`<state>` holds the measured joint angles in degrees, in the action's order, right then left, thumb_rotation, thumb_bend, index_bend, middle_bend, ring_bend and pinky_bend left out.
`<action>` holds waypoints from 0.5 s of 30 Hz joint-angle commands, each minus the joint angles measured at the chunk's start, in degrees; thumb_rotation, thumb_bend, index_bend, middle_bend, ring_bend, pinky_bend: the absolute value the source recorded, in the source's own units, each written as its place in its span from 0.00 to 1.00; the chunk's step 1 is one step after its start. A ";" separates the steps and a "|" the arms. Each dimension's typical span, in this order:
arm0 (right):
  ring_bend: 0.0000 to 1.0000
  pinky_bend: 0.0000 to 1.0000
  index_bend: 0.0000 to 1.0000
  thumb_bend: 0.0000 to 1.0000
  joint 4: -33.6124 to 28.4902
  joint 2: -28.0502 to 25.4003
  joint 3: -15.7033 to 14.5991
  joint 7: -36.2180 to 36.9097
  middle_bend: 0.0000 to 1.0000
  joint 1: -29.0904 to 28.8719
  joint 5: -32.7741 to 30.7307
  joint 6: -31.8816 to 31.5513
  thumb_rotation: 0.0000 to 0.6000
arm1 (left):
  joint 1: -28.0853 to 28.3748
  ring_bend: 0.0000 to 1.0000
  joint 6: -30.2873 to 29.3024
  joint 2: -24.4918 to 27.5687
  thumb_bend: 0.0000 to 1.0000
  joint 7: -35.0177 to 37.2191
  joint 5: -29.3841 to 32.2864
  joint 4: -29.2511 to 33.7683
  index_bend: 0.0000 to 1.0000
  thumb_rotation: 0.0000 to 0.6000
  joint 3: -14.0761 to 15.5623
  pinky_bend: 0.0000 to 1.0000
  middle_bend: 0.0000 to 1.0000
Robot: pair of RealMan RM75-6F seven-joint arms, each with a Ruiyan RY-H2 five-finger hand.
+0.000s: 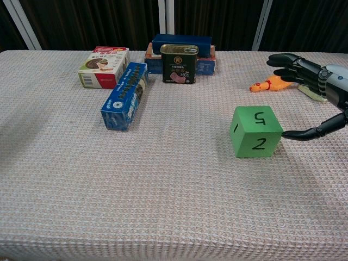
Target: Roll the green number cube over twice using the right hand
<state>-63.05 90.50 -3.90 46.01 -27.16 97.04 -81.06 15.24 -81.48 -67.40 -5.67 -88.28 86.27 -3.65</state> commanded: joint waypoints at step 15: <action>0.00 0.00 0.00 0.00 -53.64 -20.21 9.16 -79.85 0.01 -14.98 -48.32 25.83 1.00 | 0.05 0.12 2.69 3.04 0.18 0.41 1.86 4.70 0.20 0.91 0.35 0.20 0.15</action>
<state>-108.68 72.13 2.35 -25.23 -36.33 61.08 -60.95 15.31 -78.76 -64.38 -5.27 -86.46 90.94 -3.26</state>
